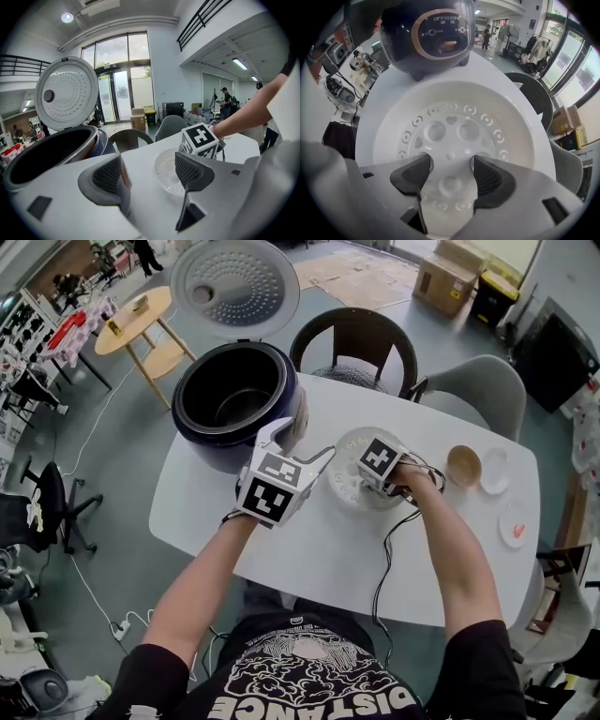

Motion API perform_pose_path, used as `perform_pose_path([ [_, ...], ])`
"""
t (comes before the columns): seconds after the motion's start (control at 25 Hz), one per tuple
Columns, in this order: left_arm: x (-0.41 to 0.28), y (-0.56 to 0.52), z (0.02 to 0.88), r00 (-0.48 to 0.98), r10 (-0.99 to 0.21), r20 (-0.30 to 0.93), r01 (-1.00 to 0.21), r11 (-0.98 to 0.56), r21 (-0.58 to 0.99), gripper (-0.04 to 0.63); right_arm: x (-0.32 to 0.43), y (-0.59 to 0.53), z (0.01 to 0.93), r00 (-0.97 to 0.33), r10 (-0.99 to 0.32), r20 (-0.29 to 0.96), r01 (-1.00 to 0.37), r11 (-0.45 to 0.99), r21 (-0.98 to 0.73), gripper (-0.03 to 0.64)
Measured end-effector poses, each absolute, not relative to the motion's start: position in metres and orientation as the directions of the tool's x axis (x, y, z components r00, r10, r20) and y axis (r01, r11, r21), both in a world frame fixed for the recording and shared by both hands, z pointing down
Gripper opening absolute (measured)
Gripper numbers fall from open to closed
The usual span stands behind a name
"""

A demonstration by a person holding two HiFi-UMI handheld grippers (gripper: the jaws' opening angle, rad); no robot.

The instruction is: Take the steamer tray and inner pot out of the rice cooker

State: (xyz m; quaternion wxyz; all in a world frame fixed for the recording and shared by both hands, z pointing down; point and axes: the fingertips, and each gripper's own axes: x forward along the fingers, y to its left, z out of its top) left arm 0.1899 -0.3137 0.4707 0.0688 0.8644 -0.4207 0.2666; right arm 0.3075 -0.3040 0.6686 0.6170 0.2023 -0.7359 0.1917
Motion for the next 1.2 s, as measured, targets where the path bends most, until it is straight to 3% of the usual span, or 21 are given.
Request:
perform_pose_path([
  [0.64,0.182,-0.309,0.466,0.507,-0.695,0.510,-0.764,-0.636,-0.108,0.353,0.303,-0.307,0.646,-0.124,-0.134,0.983,-0.526,0.849,0.050,0.322],
  [1.2,0.173,-0.295,0.406,0.541,-0.731,0.416,-0.761,-0.636,-0.129,0.353,0.269,-0.316,0.526,-0.289,-0.336,0.897,-0.560,0.819,0.126,0.311],
])
